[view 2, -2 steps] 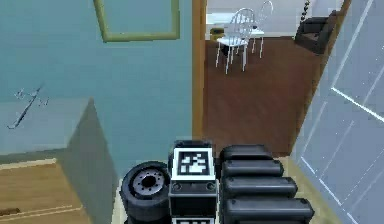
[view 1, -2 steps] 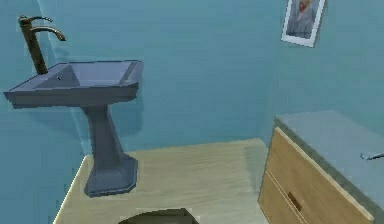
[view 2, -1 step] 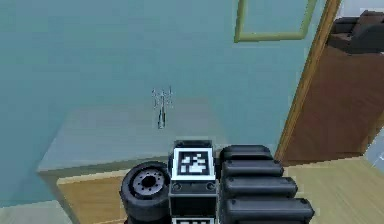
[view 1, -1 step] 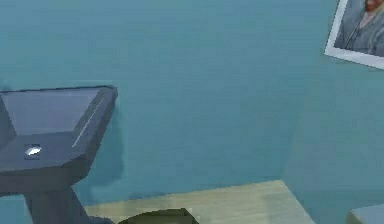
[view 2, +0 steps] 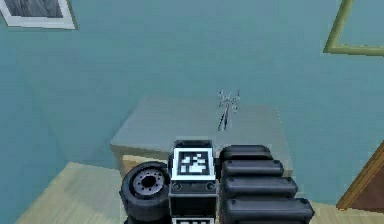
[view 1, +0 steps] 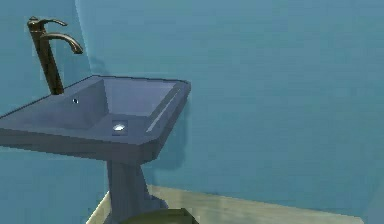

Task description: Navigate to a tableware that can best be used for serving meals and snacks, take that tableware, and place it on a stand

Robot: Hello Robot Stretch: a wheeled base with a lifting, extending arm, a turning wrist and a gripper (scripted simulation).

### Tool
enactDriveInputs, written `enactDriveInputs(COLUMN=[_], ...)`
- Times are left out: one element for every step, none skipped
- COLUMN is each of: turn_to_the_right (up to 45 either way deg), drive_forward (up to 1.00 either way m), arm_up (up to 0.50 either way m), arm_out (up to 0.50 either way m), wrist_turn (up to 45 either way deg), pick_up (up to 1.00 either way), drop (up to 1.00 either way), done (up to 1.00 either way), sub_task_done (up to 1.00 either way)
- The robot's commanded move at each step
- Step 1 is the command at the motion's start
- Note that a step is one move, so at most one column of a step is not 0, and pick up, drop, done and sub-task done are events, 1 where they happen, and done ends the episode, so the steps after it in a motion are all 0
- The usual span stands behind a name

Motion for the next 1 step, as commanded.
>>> enactDriveInputs(turn_to_the_right=[0.0], drive_forward=[0.0], arm_up=[0.0], arm_out=[0.44], wrist_turn=[0.0], pick_up=[0.0], drop=[0.0], done=[0.0], sub_task_done=[0.0])
